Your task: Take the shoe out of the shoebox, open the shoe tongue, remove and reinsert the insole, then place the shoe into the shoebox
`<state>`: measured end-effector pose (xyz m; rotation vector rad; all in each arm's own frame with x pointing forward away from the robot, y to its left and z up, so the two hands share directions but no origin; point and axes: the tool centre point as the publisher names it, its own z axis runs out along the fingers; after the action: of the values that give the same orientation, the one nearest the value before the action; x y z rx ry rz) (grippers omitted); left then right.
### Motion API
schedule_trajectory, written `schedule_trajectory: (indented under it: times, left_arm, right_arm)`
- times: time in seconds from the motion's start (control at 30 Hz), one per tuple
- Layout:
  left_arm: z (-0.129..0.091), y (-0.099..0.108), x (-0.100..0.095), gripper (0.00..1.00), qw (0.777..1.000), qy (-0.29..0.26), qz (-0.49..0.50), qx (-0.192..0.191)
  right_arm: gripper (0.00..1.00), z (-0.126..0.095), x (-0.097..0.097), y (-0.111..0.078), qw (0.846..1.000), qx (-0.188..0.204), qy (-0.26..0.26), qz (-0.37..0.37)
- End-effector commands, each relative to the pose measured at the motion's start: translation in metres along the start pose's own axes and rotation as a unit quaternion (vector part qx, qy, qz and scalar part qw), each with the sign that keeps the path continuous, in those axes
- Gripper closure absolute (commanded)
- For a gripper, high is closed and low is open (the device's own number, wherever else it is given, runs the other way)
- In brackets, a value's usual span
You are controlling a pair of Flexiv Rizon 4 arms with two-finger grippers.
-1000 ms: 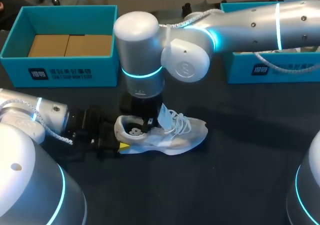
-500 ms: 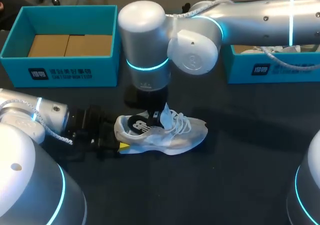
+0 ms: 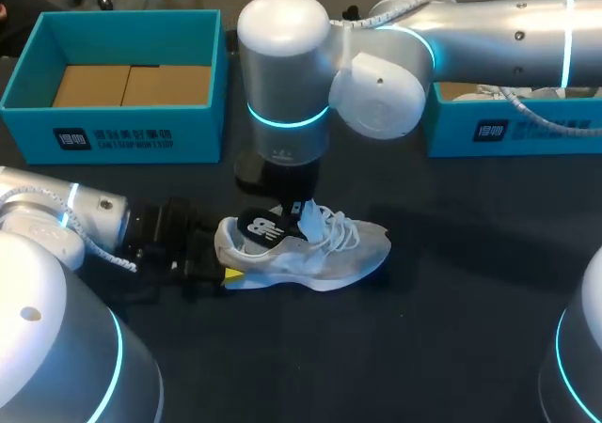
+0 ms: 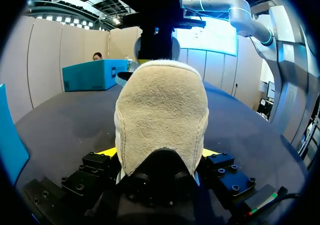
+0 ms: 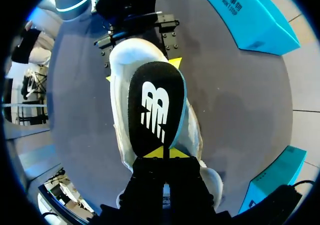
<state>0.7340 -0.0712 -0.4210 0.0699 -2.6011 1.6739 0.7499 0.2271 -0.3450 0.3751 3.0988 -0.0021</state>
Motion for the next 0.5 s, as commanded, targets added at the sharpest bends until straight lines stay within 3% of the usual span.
schedule_trajectory:
  times: [0.03, 0.3, 0.5]
  left_arm:
    - [0.001, 0.004, -0.003, 1.0, 1.0, 0.0, 0.0, -0.002]
    - [0.001, 0.004, -0.003, 1.0, 1.0, 0.0, 0.0, -0.002]
    - [0.001, 0.004, -0.003, 1.0, 1.0, 0.0, 0.0, -0.002]
  right_arm:
    - [1.0, -0.007, -0.003, -0.006, 1.0, -0.008, -0.001, -0.003]
    - [1.0, -0.019, -0.011, 0.003, 0.999, -0.02, -0.003, -0.032]
    - [1.0, -0.022, -0.012, 0.008, 0.997, -0.056, 0.003, -0.055]
